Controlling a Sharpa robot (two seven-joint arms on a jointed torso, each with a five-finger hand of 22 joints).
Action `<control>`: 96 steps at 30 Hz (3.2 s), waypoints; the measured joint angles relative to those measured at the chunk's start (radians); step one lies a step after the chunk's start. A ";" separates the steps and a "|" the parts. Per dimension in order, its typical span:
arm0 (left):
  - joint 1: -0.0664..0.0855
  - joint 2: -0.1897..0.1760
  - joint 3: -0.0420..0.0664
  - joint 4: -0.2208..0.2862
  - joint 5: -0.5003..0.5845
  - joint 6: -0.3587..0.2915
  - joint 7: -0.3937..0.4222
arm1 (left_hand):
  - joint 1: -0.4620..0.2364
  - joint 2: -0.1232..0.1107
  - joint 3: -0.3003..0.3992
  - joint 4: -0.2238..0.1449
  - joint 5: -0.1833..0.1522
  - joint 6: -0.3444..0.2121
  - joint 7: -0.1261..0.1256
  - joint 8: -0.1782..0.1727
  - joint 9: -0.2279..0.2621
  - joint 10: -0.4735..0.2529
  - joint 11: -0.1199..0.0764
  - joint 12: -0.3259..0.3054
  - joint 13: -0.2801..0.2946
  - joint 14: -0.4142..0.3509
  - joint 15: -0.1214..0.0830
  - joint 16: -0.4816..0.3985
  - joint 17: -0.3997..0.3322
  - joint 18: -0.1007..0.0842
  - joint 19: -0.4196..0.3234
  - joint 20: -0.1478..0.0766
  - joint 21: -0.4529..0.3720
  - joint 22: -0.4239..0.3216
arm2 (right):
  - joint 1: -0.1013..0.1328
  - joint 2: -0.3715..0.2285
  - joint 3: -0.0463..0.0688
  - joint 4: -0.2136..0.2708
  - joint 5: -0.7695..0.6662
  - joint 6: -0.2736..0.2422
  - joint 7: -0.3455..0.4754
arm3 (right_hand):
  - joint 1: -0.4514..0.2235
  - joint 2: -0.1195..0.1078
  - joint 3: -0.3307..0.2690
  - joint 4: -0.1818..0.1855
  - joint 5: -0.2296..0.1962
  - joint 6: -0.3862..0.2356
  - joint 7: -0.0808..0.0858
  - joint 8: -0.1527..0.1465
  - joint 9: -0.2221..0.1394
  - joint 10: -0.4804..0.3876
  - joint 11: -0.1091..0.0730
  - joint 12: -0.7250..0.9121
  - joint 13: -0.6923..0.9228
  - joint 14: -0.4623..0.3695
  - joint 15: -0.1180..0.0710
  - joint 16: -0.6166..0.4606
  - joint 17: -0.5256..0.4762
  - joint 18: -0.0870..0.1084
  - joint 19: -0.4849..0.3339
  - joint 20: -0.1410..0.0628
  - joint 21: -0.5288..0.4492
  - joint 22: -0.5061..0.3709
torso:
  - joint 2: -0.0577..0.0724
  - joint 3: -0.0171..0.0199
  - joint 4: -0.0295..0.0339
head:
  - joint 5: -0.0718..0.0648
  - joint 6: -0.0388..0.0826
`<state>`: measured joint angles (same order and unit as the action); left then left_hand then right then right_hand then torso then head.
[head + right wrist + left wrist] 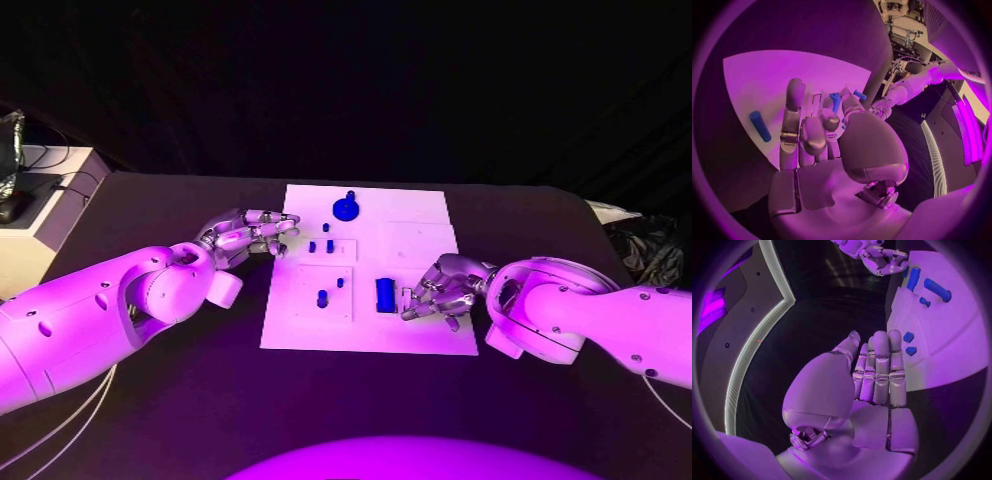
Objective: Assemble the parts on the task board
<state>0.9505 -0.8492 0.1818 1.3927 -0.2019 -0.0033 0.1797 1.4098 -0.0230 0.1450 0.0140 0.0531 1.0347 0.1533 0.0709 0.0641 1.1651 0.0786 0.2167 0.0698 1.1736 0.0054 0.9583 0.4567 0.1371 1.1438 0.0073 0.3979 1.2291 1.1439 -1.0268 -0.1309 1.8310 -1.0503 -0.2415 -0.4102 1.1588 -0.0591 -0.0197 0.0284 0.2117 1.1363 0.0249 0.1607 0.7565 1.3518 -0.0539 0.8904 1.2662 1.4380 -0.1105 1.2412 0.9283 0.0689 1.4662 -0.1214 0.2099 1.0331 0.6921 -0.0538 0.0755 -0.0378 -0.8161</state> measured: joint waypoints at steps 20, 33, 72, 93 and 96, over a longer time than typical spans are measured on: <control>-0.001 0.002 0.000 0.003 0.000 -0.011 0.032 | -0.004 0.004 0.000 0.000 0.000 0.000 0.000 0.000 0.000 0.000 0.000 0.008 0.000 0.000 0.000 0.000 0.000 0.000 0.000 0.000 -0.004 0.001 | 0.032 -0.115 0.001 -0.094 -0.086 0.060 0.036 | -0.016 0.105 -0.059 0.022 0.089 0.089 0.019 -0.095 -0.438 0.044 0.009 0.072 0.036 0.002 0.016 0.012 0.016 0.024 0.000 0.018 0.000 0.020 | -0.002 -0.0012 -0.0020 | -0.041 0.010; -0.002 -0.002 0.000 0.011 0.001 -0.016 0.060 | -0.004 0.004 0.000 0.000 0.000 0.000 0.000 0.000 0.000 0.000 0.000 0.008 0.000 0.000 0.000 0.000 0.000 0.000 0.000 0.000 -0.004 0.001 | 0.025 -0.095 -0.001 -0.084 -0.170 0.097 -0.076 | -0.068 0.015 -0.014 0.125 0.094 0.095 -0.003 -0.086 -0.128 0.054 0.000 0.070 0.042 0.004 0.006 0.012 0.027 0.031 -0.001 0.005 0.004 0.028 | -0.001 -0.0016 -0.0002 | -0.046 0.008; -0.003 -0.008 0.000 0.013 0.001 -0.019 0.068 | -0.007 0.007 -0.004 0.004 0.000 0.000 0.000 0.000 0.000 0.000 0.000 0.008 0.000 0.000 0.000 0.000 0.000 0.000 0.000 0.000 -0.010 0.002 | -0.008 -0.017 0.004 -0.127 -0.215 0.138 -0.140 | 0.021 0.046 0.089 0.066 0.235 0.037 0.016 -0.090 0.068 0.024 0.008 0.035 0.041 0.004 0.007 0.012 0.025 0.008 -0.002 0.005 -0.002 0.022 | -0.002 -0.0014 -0.0008 | -0.044 0.003; -0.003 -0.009 0.000 0.015 0.002 -0.020 0.068 | -0.008 0.008 -0.004 0.004 0.000 0.000 0.000 0.000 0.000 0.000 0.000 0.007 0.000 0.000 0.000 0.000 0.000 0.000 0.000 0.000 -0.010 0.003 | -0.012 -0.019 0.001 -0.128 -0.203 0.114 -0.098 | 0.014 0.053 0.138 0.115 0.290 0.018 0.039 -0.100 0.150 0.007 0.025 0.021 0.023 -0.001 0.013 0.002 0.034 0.009 0.000 0.011 -0.009 0.077 | -0.001 -0.0010 -0.0010 | -0.030 0.006; -0.003 -0.008 0.000 0.015 0.002 -0.020 0.068 | -0.008 0.008 -0.004 0.004 0.000 0.000 0.000 0.000 0.000 0.000 0.000 0.007 0.000 0.000 0.000 0.000 0.000 0.000 0.000 0.000 -0.010 0.003 | -0.013 -0.023 -0.001 -0.119 -0.190 0.094 -0.100 | 0.013 0.053 0.135 0.112 0.296 0.014 0.043 -0.099 0.113 0.005 0.026 0.021 0.023 -0.002 0.013 -0.003 0.031 0.009 -0.002 0.013 -0.009 0.079 | -0.001 -0.0007 -0.0013 | -0.034 0.007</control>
<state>0.9471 -0.8577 0.1821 1.4080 -0.2002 -0.0229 0.2472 1.4019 -0.0151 0.1410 0.0180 0.0531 1.0351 0.1529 0.0709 0.0640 1.1651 0.0786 0.2237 0.0698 1.1736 0.0054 0.9583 0.4568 0.1371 1.1437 0.0074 0.3883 1.2319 1.1312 -1.0494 -0.1314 1.7124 -1.2404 -0.1477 -0.5100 1.1722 -0.0062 0.1151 0.1404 0.5074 1.1500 0.0682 0.0618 0.8690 1.3572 -0.0277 0.9115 1.2891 1.4364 -0.0977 1.2378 0.9594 0.0777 1.4645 -0.1086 0.2014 1.1123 0.6907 -0.0545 0.0741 -0.0721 -0.8090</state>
